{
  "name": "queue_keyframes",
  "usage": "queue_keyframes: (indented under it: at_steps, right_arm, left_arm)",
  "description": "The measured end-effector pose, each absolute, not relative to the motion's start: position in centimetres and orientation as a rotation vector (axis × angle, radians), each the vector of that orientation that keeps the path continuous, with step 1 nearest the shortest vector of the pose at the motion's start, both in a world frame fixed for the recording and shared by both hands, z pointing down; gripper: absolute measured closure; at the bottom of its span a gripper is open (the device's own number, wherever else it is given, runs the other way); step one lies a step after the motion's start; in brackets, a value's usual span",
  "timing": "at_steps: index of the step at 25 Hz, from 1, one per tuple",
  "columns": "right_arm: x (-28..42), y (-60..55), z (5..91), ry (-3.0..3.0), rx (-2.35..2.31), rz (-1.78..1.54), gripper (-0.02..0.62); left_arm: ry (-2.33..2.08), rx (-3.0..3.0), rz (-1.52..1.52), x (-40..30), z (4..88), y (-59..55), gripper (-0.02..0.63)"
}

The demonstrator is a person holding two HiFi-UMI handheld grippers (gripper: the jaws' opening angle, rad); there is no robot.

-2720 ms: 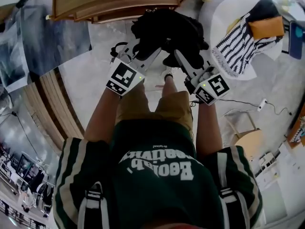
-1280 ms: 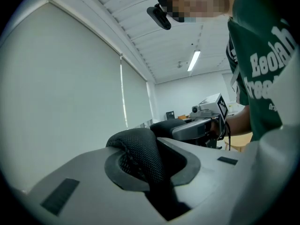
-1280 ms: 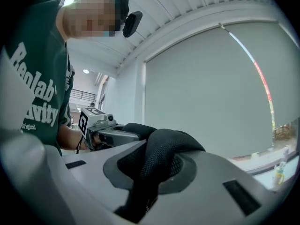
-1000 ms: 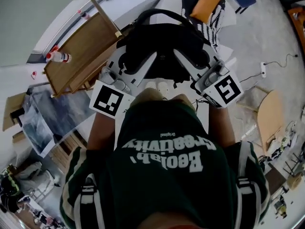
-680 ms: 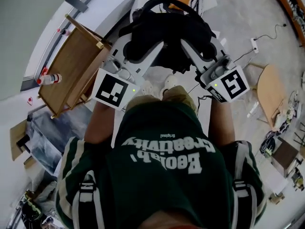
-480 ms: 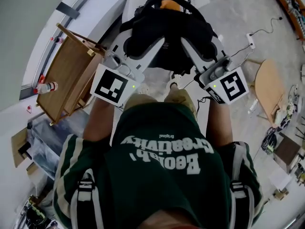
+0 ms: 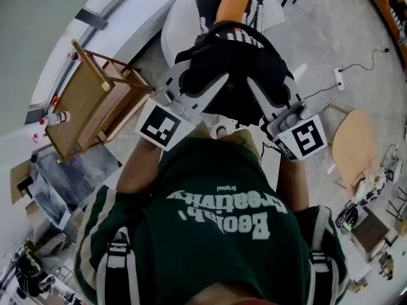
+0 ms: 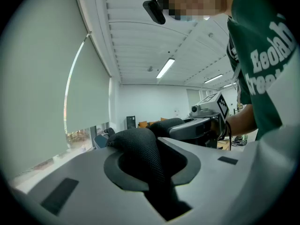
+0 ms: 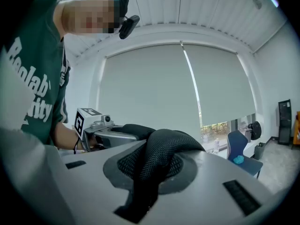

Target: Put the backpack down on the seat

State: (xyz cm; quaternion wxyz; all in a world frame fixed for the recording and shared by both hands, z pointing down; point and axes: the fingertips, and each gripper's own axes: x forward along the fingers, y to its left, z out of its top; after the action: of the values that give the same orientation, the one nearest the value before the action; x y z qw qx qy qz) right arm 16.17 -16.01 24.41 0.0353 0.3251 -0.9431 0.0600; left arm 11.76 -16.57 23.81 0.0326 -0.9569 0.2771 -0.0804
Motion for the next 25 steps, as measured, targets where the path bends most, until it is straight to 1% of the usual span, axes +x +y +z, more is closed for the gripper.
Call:
queue_keyframes:
  at_steps: [8,13,19,25]
  right_arm:
    - [19.7,-22.4,28.6,-2.892,0.996,0.319,0.522]
    - [19.5,-27.6,31.9,-2.801,1.032,0.377,0.522]
    - [19.3,-33.9,36.0,-2.762,1.097,0.607,0.522]
    - [19.3,-38.9,41.2,-2.661,1.112,0.661,0.521]
  left_arm:
    - [0.866,-3.032,-0.337,15.3,29.0,-22.1,0.515]
    - [0.798,-3.071,-0.346,14.7,31.6,-27.2,0.515]
    - [0.718,-3.172,-0.349,14.6,35.4,-33.2,0.514]
    - [0.731,-3.236,-0.395,14.1,39.9,-38.0,0.511]
